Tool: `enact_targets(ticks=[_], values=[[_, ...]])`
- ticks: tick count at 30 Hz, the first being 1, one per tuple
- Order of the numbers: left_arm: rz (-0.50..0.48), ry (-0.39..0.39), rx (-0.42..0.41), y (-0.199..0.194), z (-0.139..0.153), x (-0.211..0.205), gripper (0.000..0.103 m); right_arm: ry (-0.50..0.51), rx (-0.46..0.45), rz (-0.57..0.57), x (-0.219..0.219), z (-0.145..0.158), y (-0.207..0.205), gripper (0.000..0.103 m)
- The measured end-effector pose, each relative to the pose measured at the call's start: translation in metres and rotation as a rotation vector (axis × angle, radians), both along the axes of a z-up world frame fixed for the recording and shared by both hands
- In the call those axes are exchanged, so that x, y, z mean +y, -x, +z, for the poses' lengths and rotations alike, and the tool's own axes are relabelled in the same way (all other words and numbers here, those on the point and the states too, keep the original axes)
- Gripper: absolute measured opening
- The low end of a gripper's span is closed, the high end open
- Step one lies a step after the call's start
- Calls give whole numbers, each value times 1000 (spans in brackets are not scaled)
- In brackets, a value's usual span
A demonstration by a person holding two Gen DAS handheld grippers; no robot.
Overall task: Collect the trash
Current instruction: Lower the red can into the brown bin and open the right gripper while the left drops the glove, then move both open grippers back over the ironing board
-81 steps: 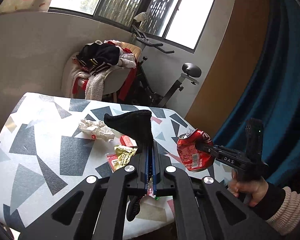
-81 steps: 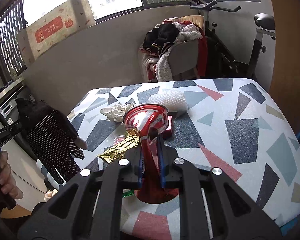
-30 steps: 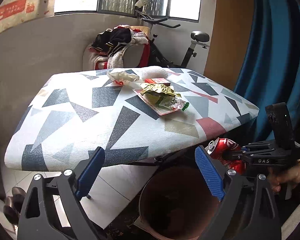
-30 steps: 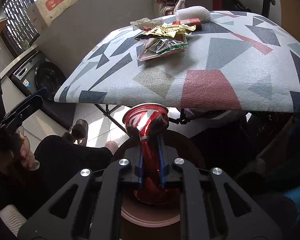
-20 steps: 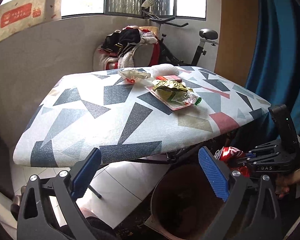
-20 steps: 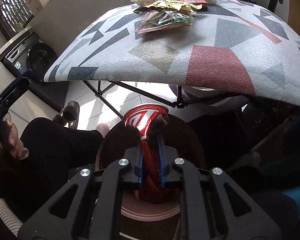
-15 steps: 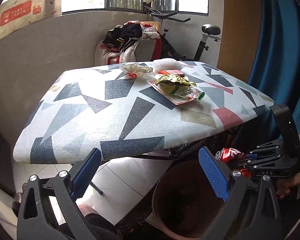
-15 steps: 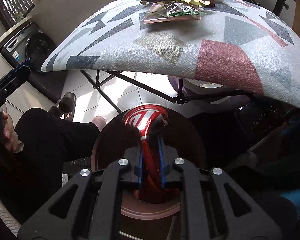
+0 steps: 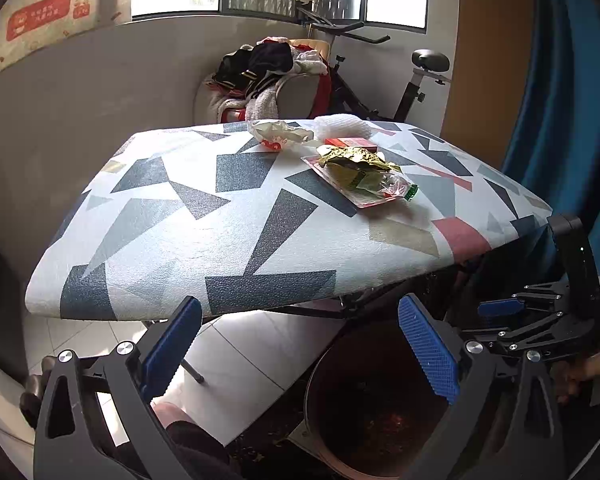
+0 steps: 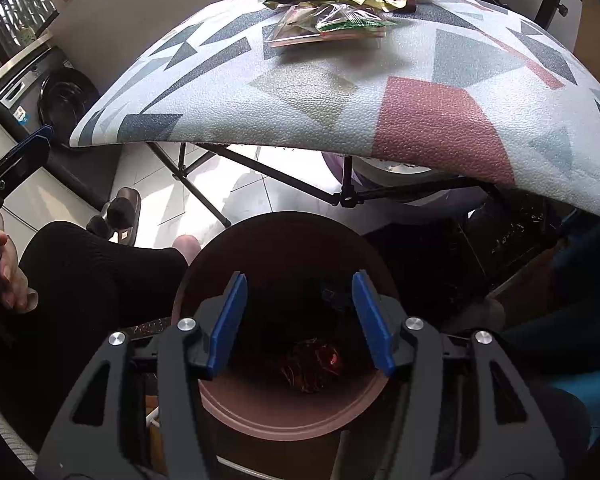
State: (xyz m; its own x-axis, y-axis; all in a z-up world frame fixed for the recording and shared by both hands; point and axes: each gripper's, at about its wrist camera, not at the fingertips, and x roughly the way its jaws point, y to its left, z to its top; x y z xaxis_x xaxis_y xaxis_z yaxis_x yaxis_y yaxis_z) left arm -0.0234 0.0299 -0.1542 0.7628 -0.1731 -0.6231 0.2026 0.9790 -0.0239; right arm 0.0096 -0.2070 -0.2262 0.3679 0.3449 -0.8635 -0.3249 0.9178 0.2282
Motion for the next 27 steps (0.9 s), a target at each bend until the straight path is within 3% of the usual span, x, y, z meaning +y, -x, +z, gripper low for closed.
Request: enact_targets(ticks=[3, 6, 21, 27], values=[[0, -1, 1, 0, 0, 0, 96, -6, -9, -28, -5, 2, -1, 90], [6, -4, 3, 0, -1, 0, 96, -10, -11, -52, -9, 3, -4, 95], [38, 7, 37, -9, -1, 5, 97, -18, -67, -124, -31, 31, -23, 97], [92, -14, 26, -20, 5, 13, 97, 54, -95, -155, -40, 42, -35, 97]])
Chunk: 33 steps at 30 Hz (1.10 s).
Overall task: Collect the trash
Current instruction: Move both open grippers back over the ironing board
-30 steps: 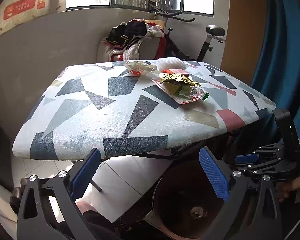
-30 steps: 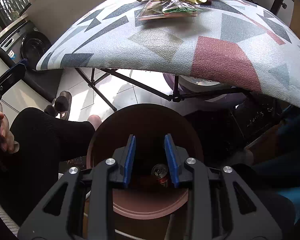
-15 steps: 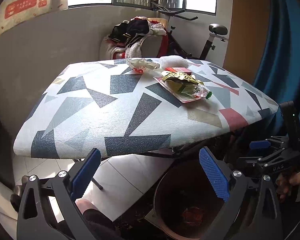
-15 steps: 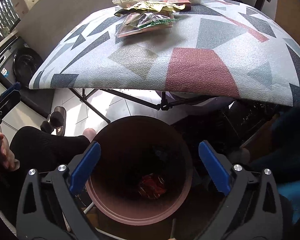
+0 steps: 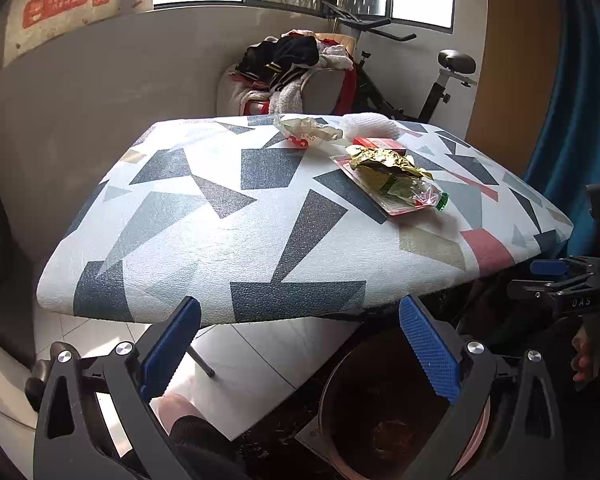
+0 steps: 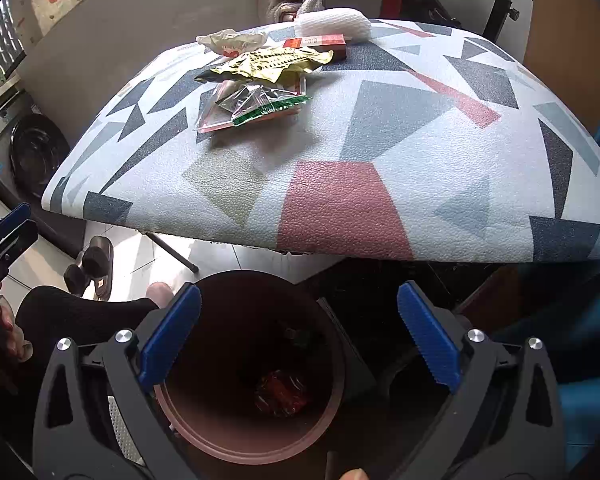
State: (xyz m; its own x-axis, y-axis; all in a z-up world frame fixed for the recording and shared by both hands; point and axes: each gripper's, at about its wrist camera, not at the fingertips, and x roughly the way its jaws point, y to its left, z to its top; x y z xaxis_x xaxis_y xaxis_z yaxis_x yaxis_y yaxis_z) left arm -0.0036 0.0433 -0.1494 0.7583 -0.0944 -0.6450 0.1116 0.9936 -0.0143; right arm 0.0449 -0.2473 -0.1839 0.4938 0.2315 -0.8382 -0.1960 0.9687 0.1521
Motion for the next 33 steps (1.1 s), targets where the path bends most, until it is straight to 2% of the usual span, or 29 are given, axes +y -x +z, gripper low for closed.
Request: enact_targets(ticks=[7, 13, 16, 20, 24, 27, 33], values=[[26, -1, -50, -18, 23, 9, 97, 20, -31, -36, -9, 14, -17, 97], [-58, 48, -106, -31, 48, 4, 97, -4, -87, -31, -12, 31, -31, 97], [-64, 25, -105, -41, 58, 1, 97, 15, -103, -31, -11, 38, -40, 97], [-95, 20, -117, -51, 67, 0, 97, -15, -98, 9, -9, 45, -54, 97], [-136, 30, -90, -63, 66, 0, 97, 36, -119, 9, -3, 54, -70, 97], [-110, 10, -79, -70, 63, 2, 97, -5, -130, -17, -4, 60, -87, 97], [-68, 55, -46, -79, 52, 18, 97, -133, -84, -77, 1, 58, -140, 97]])
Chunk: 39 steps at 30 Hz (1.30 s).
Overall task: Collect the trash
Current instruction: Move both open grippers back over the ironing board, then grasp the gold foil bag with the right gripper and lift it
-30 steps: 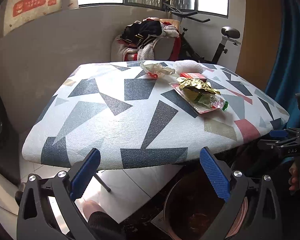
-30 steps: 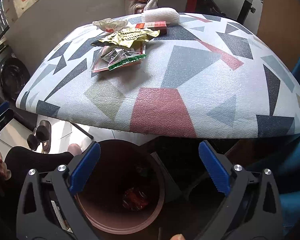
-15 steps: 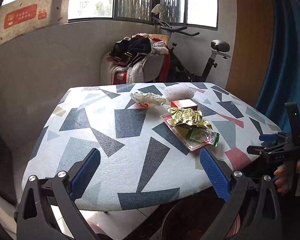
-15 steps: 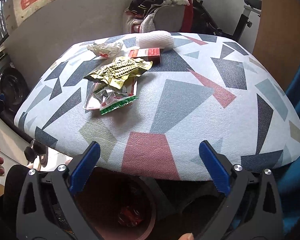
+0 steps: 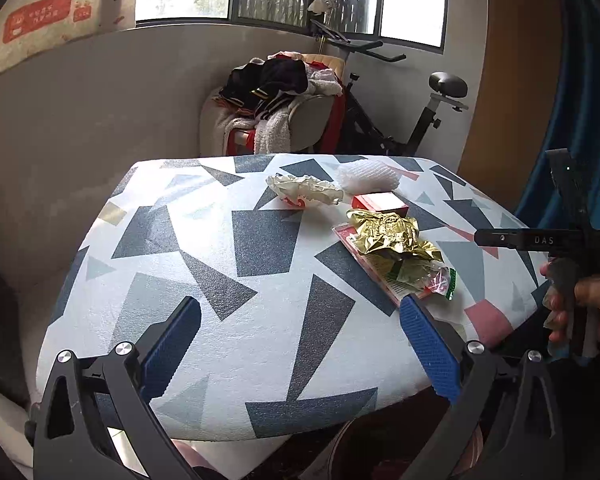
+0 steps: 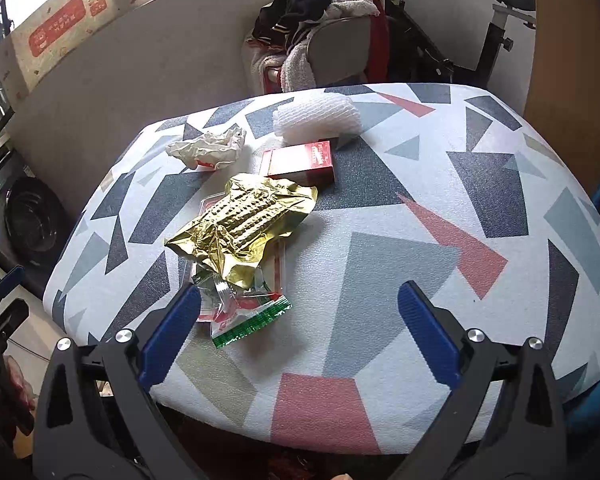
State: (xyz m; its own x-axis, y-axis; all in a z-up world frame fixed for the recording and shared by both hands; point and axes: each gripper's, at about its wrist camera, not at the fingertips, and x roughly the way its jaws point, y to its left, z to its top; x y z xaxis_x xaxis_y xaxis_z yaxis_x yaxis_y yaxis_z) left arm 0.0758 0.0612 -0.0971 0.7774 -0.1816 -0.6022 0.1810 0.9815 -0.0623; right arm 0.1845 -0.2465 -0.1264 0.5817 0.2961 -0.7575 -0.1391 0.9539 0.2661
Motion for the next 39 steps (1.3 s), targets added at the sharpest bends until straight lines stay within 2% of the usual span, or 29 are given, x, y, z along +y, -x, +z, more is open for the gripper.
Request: enact_targets(ticks=[6, 11, 13, 16, 20, 23, 28, 30, 39], values=[[28, 35, 21, -7, -11, 11, 97, -134, 107, -36, 30, -16, -56, 97], [44, 85, 40, -11, -17, 18, 97, -162, 219, -119, 46, -37, -93, 96], [45, 98, 49, -13, -19, 19, 97, -156, 256, -120, 51, -46, -100, 86], [28, 112, 60, -15, -22, 16, 97, -137, 288, -106, 56, -55, -102, 65], [-20, 135, 81, -19, -24, 4, 88, -232, 237, -85, 45, -45, -94, 54], [-55, 168, 103, -22, -26, -7, 81, -316, 161, -71, 30, -26, -84, 51], [-118, 236, 178, -31, -33, -38, 70, -243, 45, -48, 7, 1, -65, 51], [-139, 255, 211, -36, -36, -52, 66, -215, 36, -39, -4, 1, -59, 51], [-144, 242, 238, -54, -29, -90, 64, -115, 12, -45, -57, -1, -28, 51]])
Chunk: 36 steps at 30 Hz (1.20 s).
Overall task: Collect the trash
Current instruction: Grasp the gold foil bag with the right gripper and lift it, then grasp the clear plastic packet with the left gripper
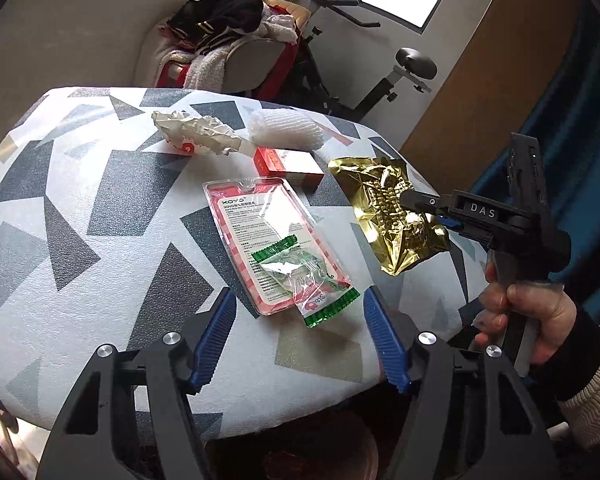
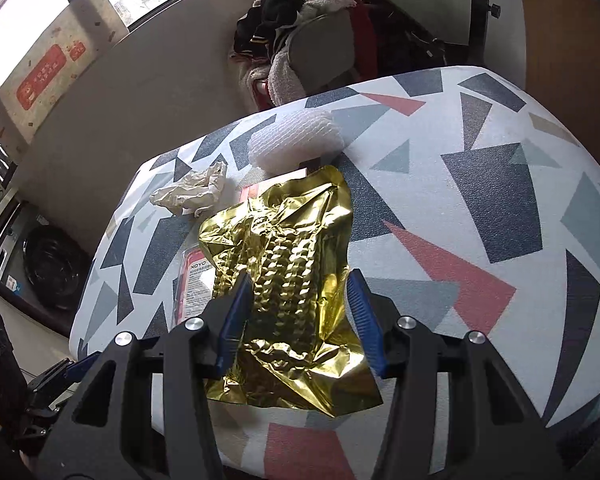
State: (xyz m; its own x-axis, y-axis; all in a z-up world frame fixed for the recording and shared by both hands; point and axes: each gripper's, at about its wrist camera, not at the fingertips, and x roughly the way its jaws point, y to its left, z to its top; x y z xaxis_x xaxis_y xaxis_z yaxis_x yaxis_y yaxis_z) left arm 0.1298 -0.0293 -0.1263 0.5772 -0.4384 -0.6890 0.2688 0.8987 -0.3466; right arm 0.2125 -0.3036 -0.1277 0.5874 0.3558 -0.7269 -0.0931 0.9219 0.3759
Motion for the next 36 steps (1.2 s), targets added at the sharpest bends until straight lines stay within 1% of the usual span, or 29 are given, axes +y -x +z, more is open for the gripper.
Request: enact_targets(ticks=[4, 9, 12, 15, 17, 19, 20, 24, 27, 30, 33, 36], values=[[-10, -23, 3, -2, 5, -12, 64, 3, -15, -3, -19, -1, 10, 51], [-22, -38, 21, -7, 6, -27, 64, 1, -47, 4, -32, 2, 20, 51], [-25, -13, 40, -9, 5, -35, 64, 15, -68, 17, -34, 5, 26, 51], [-10, 1, 84, -16, 0, -40, 64, 23, -94, 20, -37, 9, 33, 51], [2, 18, 115, -21, -3, -42, 64, 10, -104, 13, -43, 10, 37, 51], [1, 57, 139, -25, -7, -42, 61, -7, -108, 4, -50, 10, 39, 51], [5, 68, 148, -27, -9, -43, 55, -9, -109, 0, -53, 9, 40, 51], [55, 69, 186, -38, -20, -46, 54, -17, -101, -18, -64, 5, 40, 51], [107, 46, 216, -47, -29, -45, 52, -28, -99, -27, -70, 3, 41, 51], [148, 5, 220, -57, -35, -46, 52, -28, -98, -27, -73, 1, 43, 51], [153, -35, 219, -67, -41, -51, 52, -28, -93, -28, -73, -2, 42, 51], [133, -100, 222, -74, -50, -62, 52, -31, -89, -31, -74, -3, 42, 51]])
